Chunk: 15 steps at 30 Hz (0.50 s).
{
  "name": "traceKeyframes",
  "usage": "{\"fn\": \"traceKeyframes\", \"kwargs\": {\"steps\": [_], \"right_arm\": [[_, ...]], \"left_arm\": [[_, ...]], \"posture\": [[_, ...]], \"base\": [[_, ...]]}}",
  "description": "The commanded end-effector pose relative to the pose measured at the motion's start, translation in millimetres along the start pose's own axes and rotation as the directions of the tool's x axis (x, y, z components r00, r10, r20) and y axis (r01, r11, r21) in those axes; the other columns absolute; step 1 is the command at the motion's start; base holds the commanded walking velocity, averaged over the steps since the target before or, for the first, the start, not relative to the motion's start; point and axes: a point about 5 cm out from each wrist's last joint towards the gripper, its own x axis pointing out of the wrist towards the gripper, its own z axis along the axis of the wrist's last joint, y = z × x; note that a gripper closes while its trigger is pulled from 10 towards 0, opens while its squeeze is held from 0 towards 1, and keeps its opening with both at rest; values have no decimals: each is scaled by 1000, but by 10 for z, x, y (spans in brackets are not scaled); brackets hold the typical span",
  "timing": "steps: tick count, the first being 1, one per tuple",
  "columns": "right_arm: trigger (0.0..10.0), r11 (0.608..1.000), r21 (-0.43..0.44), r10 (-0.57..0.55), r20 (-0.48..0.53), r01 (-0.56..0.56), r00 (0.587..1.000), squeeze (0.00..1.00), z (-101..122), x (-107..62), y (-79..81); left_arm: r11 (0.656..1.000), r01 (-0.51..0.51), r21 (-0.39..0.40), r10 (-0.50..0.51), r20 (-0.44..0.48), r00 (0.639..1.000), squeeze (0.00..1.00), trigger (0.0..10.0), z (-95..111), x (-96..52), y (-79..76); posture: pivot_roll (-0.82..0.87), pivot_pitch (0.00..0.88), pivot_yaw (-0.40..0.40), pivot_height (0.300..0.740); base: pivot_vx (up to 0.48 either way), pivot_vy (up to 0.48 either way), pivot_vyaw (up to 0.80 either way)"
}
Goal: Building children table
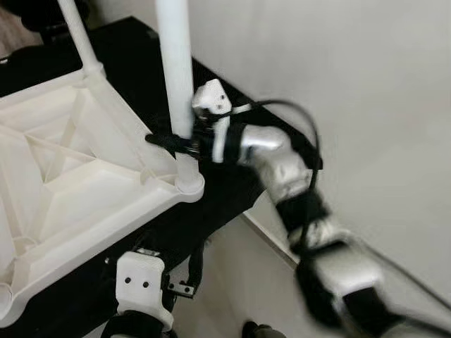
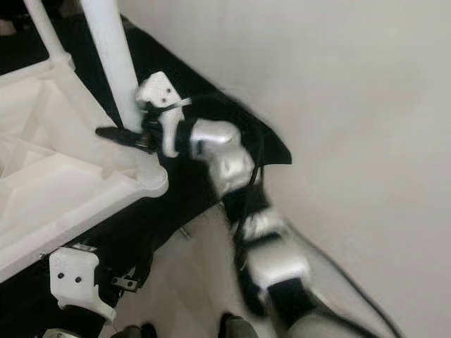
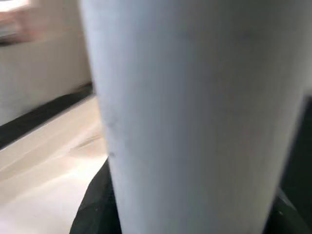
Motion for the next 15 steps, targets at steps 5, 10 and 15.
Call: {"fn": "traceKeyframes", "kwargs": {"steps": [5, 10, 15], "right_arm": [[0, 991, 117, 67, -66, -59, 996, 0, -320, -29, 588], [0, 983, 155, 111, -70, -99, 991, 0, -313, 29, 625], [10000, 988, 110, 120, -78, -111, 990, 0, -178, 35, 616]], "left_arm": [[1000, -4, -1, 4, -28, 1000, 0, 10000, -74, 21, 32], [1000, -13, -2, 13, -19, 1000, 0, 10000, -76, 46, 40], [1000, -30, 0, 30, -11, 999, 0, 10000, -72, 56, 41]], "posture": [[26, 239, -35, 740], [22, 232, -40, 740], [28, 226, -50, 740]], "base": [[0, 0, 0], [0, 0, 0], [0, 0, 0]]}}
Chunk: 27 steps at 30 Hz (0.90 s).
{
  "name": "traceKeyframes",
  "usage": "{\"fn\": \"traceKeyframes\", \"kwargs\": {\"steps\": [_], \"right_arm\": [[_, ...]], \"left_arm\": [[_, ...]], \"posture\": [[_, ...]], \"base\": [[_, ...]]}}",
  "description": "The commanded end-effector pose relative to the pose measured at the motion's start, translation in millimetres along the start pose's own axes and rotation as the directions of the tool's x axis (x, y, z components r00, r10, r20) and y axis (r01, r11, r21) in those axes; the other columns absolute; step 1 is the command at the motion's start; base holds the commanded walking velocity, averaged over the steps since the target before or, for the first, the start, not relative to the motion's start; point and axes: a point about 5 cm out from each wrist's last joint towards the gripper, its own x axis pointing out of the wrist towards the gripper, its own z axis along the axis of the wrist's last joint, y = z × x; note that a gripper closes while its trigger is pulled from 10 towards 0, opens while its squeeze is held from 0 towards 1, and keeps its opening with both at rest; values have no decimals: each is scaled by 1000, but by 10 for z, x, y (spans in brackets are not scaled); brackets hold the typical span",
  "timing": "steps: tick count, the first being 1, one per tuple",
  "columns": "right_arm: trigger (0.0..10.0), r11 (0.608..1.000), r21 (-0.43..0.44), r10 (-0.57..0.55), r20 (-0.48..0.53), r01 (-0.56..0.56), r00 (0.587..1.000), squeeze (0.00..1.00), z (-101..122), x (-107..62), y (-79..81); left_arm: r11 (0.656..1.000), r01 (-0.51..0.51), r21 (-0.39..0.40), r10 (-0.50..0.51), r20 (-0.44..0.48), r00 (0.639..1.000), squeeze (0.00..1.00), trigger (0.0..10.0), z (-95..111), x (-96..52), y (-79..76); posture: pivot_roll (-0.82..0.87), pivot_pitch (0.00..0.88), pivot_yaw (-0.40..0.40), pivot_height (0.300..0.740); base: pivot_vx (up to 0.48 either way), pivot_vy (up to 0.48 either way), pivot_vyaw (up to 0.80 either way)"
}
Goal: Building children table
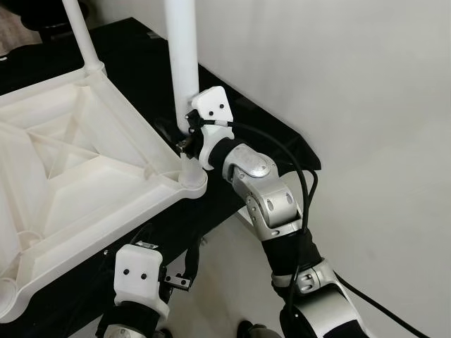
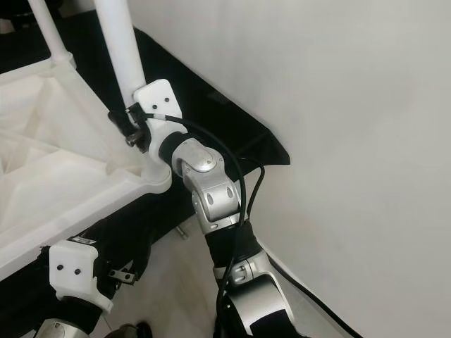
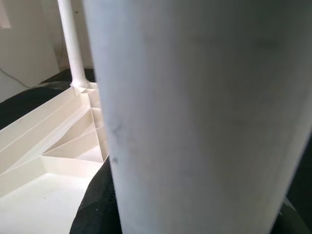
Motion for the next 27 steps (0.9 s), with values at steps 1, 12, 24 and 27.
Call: {"fn": "traceKeyframes", "kwargs": {"steps": [1, 12, 24, 27], "right_arm": [[10000, 985, 145, 98, -40, -91, 994, 0, -172, 113, 354], [10000, 830, -6, 556, 85, -557, 827, 1000, 89, -5, -13], [10000, 688, -80, 724, 9, -721, 690, 0, 276, -3, -331], [10000, 641, -40, 767, -7, -767, 641, 0, 253, 23, -331]], "left_arm": [[1000, -12, -16, 12, -17, 1000, 0, 10000, -41, -10, -7], [1000, -1, -23, 0, -17, 1000, 0, 10000, -20, -20, -44], [999, 12, -32, -13, -32, 999, 0, 10000, 2, -85, -70], [999, 15, -34, -17, -41, 999, 0, 10000, 6, -107, -69]], "posture": [[29, 227, -49, 740], [72, 252, -48, 740], [103, 281, -42, 740], [105, 291, -29, 740]], "base": [[0, 0, 0], [0, 0, 0], [0, 0, 0], [0, 0, 0]]}}
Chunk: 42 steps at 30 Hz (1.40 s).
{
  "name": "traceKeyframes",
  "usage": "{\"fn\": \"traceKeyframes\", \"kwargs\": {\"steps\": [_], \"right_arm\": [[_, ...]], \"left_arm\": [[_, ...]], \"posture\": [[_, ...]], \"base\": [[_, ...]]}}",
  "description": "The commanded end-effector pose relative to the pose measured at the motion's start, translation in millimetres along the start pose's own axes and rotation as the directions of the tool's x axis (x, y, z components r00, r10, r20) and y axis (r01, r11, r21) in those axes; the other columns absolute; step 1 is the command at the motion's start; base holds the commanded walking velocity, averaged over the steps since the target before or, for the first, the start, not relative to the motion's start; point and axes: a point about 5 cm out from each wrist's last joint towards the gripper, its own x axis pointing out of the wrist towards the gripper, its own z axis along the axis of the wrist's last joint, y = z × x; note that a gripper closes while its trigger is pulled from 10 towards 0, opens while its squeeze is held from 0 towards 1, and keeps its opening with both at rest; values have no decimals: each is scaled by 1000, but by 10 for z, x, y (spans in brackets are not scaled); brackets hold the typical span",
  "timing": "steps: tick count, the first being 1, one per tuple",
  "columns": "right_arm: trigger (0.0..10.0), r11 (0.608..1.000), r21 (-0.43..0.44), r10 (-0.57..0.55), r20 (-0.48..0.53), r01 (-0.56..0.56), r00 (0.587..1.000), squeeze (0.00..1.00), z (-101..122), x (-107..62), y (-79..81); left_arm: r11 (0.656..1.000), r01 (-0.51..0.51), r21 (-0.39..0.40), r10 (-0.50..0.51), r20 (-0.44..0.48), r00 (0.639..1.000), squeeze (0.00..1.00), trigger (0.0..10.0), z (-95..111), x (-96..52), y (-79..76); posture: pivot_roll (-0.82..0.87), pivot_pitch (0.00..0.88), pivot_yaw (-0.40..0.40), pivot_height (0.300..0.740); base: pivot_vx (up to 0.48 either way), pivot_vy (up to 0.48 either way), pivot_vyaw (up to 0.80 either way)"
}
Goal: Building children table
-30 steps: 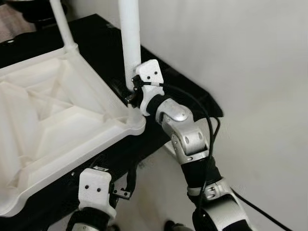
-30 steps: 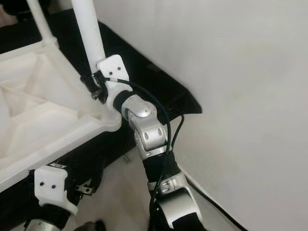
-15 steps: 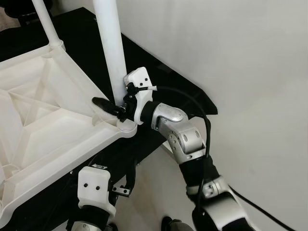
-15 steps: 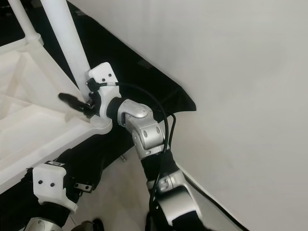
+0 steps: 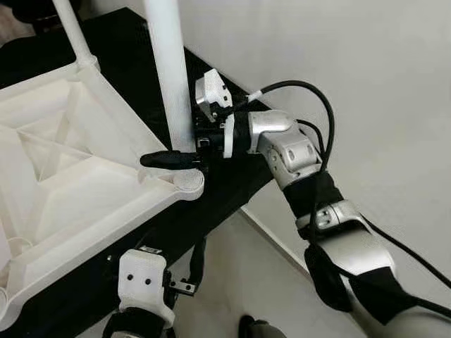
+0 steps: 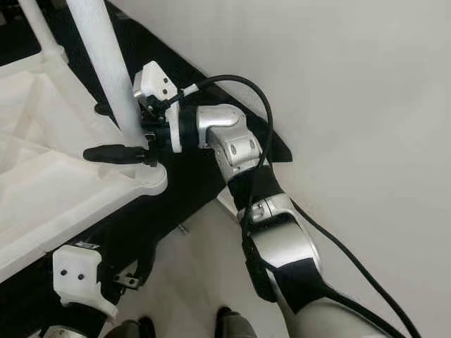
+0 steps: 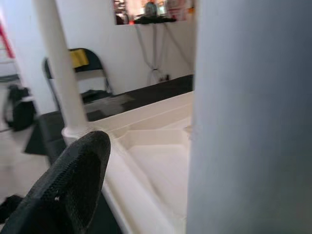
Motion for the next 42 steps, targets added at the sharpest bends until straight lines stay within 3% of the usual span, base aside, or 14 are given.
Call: {"fn": "traceKeyframes", "kwargs": {"steps": [1, 5, 6, 8, 9, 21, 26, 27, 29, 31, 32, 34, 41, 42], "right_arm": [[10000, 999, -1, 37, 14, -37, 999, 0, 2, 35, 17], [10000, 994, 36, 106, 7, -106, 994, 0, -41, 88, 19], [1765, 987, 51, 153, 4, -153, 988, 0, -60, 114, 13], [1765, 987, 51, 153, 4, -153, 988, 0, -60, 114, 13], [0, 985, 49, 168, 4, -168, 986, 0, -58, 116, 13], [0, 990, 43, 139, -13, -138, 990, 0, -76, 24, -43], [0, 996, 23, -80, -62, 82, 995, 0, -170, -93, -137], [0, 962, 31, -266, -119, 271, 957, 0, -311, -203, -179], [0, 626, 64, -744, -250, 777, 620, 0, -694, -376, -161], [0, 626, 64, -744, -250, 777, 620, 0, -694, -376, -161], [0, 500, 34, -823, -294, 865, 487, 0, -829, -438, -32], [0, 487, 51, -823, -308, 872, 477, 0, -927, -318, 139], [0, 683, 138, -692, -195, 718, 695, 0, -791, 340, 284], [7255, 713, 137, -662, -189, 687, 725, 0, -767, 388, 279]], "left_arm": [[1000, 3, -5, -3, -18, 1000, 0, 10000, -7, -29, -7], [1000, 8, -8, -8, -26, 1000, 0, 10000, -6, -48, -7], [1000, 10, -8, -10, -30, 999, 0, 10000, 1, -65, -11], [1000, 10, -8, -10, -30, 999, 0, 10000, 1, -65, -11], [1000, 10, -9, -10, -32, 999, 0, 10000, 2, -71, -13], [1000, 8, -14, -9, -45, 999, 0, 10000, -8, -92, -22], [1000, 8, -19, -9, -44, 999, 0, 10000, -19, -79, -32], [1000, 9, -25, -10, -41, 999, 0, 10000, -21, -69, -37], [999, 13, -34, -14, -37, 999, 0, 10000, -21, -53, -30], [999, 13, -34, -14, -37, 999, 0, 10000, -21, -53, -30], [999, 14, -36, -15, -36, 999, 0, 10000, -18, -45, -23], [999, 23, -39, -25, -36, 999, 0, 10000, -26, -26, -19], [999, 34, -38, -35, -28, 999, 0, 10000, -52, 46, -16], [999, 28, -36, -29, -25, 999, 0, 10000, -51, 51, -12]], "posture": [[105, 291, -29, 740], [117, 299, -24, 740], [122, 304, -22, 740], [122, 304, -22, 740], [125, 306, -23, 740], [85, 299, -26, 740], [62, 294, -33, 740], [53, 294, -40, 740], [26, 296, -36, 740], [26, 296, -36, 740], [23, 296, -30, 740], [9, 282, -21, 740], [21, 256, -33, 740], [20, 253, -36, 740]], "base": [[0, 0, 0], [0, 0, 0], [0, 0, 0], [0, 0, 0], [0, 0, 0], [0, 0, 0], [0, 0, 0], [0, 0, 0], [0, 0, 0], [0, 0, 0], [0, 0, 0], [0, 0, 0], [0, 0, 0], [0, 0, 0]]}}
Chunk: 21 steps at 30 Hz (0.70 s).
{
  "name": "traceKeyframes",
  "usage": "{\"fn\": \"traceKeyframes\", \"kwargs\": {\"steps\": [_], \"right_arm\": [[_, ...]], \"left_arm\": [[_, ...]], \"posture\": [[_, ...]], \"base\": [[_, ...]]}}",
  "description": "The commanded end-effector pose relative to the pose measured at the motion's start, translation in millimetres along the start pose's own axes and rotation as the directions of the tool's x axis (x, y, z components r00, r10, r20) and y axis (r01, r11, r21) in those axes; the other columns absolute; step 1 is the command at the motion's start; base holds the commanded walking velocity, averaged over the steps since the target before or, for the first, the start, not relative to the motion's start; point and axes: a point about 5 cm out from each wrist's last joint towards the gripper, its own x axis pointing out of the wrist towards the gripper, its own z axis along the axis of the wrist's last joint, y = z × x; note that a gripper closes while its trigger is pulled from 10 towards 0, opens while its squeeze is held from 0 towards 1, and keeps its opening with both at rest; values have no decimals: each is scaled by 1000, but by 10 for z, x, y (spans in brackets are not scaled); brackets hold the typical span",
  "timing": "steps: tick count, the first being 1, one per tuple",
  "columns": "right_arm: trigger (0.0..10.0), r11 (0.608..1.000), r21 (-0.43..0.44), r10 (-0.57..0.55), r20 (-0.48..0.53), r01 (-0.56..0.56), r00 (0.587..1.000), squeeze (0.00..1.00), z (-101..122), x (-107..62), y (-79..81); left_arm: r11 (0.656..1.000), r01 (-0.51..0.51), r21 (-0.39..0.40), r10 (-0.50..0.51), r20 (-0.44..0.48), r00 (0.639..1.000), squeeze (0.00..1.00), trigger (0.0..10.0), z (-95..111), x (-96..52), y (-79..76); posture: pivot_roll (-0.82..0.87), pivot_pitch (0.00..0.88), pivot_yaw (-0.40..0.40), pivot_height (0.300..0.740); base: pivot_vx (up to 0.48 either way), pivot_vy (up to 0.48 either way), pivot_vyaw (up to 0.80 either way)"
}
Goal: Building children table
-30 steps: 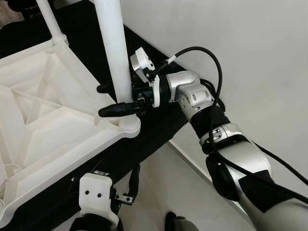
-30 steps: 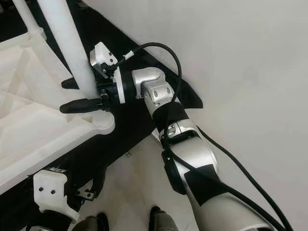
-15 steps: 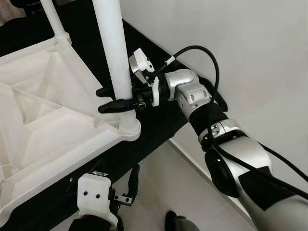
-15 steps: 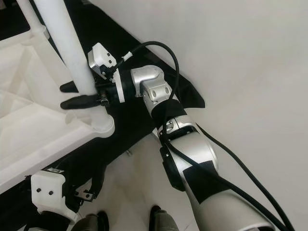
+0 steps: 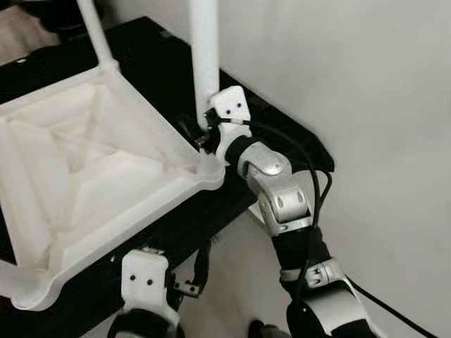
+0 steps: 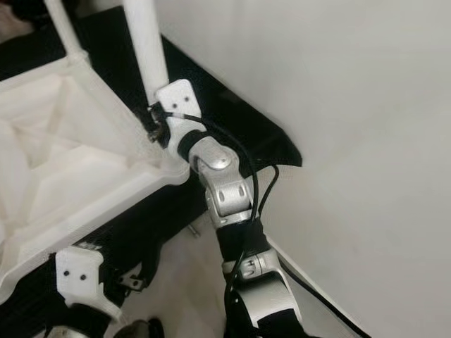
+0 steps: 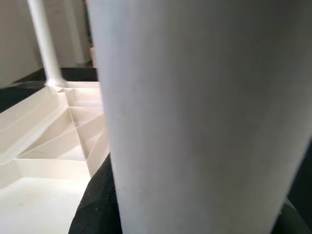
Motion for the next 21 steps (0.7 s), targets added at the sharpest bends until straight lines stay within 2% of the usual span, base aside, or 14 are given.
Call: {"fn": "traceKeyframes", "kwargs": {"steps": [1, 2, 4, 5, 6, 7, 8, 9, 12, 14, 15, 16, 20, 21], "right_arm": [[7255, 987, 103, 134, -148, -119, 980, 0, -389, 64, 284], [10000, 987, 108, 137, -139, -123, 981, 0, -341, 66, 316], [10000, 984, 115, 151, -125, -137, 981, 0, -289, 67, 336], [10000, 967, 112, 240, -103, -229, 965, 0, -224, 69, 380], [10000, 948, 112, 308, -85, -298, 948, 643, -161, 52, 409], [10000, 948, 112, 308, -85, -298, 948, 643, -161, 52, 409], [10000, 923, 103, 379, -82, -371, 922, 1000, -127, 33, 419], [10000, 923, 103, 379, -82, -371, 922, 1000, -127, 33, 419], [10000, 871, 12, 490, -60, -490, 870, 1000, -66, 19, 308], [10000, 799, -41, 599, -36, -600, 800, 1000, 22, 23, 179], [10000, 760, -85, 643, -46, -644, 765, 0, 68, 26, 109], [10000, 760, -85, 643, -46, -644, 765, 0, 68, 26, 109], [10000, 680, -134, 716, -89, -721, 692, 0, 158, 34, -26], [10000, 680, -134, 716, -89, -721, 692, 0, 158, 34, -26]], "left_arm": [[1000, -10, -9, 10, -32, 999, 0, 10000, -69, -8, 0], [1000, -14, -8, 14, -30, 999, 0, 10000, -68, -5, 3], [1000, -16, -8, 16, -29, 999, 0, 10000, -68, -3, 5], [1000, -17, -8, 16, -28, 999, 0, 10000, -67, -1, 6], [1000, -15, -9, 15, -27, 1000, 0, 10000, -65, 1, 6], [1000, -15, -9, 15, -27, 1000, 0, 10000, -65, 1, 6], [1000, -13, -10, 13, -27, 1000, 0, 10000, -63, 2, 4], [1000, -13, -10, 13, -27, 1000, 0, 10000, -63, 2, 4], [1000, -3, -13, 3, -29, 1000, 0, 10000, -61, 5, -5], [1000, 2, -14, -2, -31, 1000, 0, 10000, -55, -6, -18], [1000, 2, -14, -3, -32, 999, 0, 10000, -51, -18, -26], [1000, 2, -14, -3, -32, 999, 0, 10000, -51, -18, -26], [1000, 4, -12, -5, -37, 999, 0, 10000, -46, -43, -45], [1000, 4, -12, -5, -37, 999, 0, 10000, -46, -43, -45]], "posture": [[20, 253, -36, 740], [20, 253, -36, 740], [20, 253, -36, 740], [20, 253, -36, 740], [22, 253, -34, 740], [22, 253, -34, 740], [30, 256, -31, 740], [30, 256, -31, 740], [53, 257, -26, 740], [70, 266, -29, 740], [80, 271, -34, 740], [80, 271, -34, 740], [100, 281, -40, 740], [100, 281, -40, 740]], "base": [[0, 0, 0], [0, 0, 0], [0, 0, 0], [0, 0, 0], [0, 0, 0], [0, 0, 0], [0, 0, 0], [0, 0, 0], [0, 0, 0], [0, 0, 0], [0, 0, 0], [0, 0, 0], [0, 0, 0], [0, 0, 0]]}}
